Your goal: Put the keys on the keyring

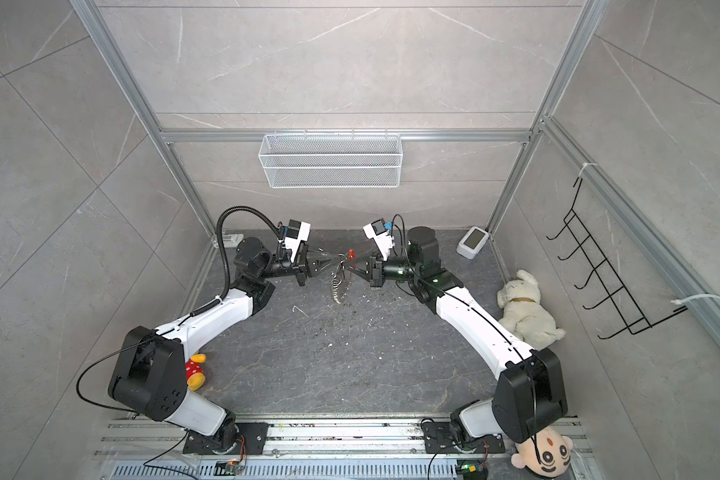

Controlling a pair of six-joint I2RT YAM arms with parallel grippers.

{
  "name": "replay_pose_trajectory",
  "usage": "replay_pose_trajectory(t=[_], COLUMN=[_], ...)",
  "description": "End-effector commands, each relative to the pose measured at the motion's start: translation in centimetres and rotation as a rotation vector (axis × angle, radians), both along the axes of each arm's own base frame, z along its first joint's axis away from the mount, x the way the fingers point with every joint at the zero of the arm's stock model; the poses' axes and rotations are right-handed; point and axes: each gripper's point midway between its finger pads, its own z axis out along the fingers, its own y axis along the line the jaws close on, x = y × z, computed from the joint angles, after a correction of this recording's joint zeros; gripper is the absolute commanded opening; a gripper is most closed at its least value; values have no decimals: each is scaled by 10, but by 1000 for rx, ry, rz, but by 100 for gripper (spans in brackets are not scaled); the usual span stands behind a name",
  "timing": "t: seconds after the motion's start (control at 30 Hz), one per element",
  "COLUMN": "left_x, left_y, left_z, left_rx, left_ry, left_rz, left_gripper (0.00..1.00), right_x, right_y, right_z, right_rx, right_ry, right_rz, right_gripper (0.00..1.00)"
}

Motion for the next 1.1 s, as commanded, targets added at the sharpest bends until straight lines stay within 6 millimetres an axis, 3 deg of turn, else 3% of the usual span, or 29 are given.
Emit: replay_pose_trajectory(t=[0.0,0.2,0.3,0.43,0.7,0.87,1.07], left_x=[-10,-10,-10,-10,-9,-9,-8], left_y=[3,4,4,4,3,2,2], left_z=[24,28,28,25,22,21,22], left_rx=[-68,-95,-100,-90,-75,-70,-70], left_ry=[-108,-102,-99,-91,-75,-60,-55], left_rz=[-20,-23,-26,-24,-27,-38,-40], left_gripper=[0,0,0,0,0,0,0], right_x=[2,0,1,3,-4,-9,-4], right_y=[4,4,1,-17,-33,-20,-8], right_z=[2,3,1,-2,24,44,47], right_rx=[23,19,-24,-139,-160,-84,-73], right_ry=[29,35,35,-36,-172,-203,-200], right_rz=[20,24,7,-117,-200,-132,-99], right_gripper=[0,3,23,33,33,31,31])
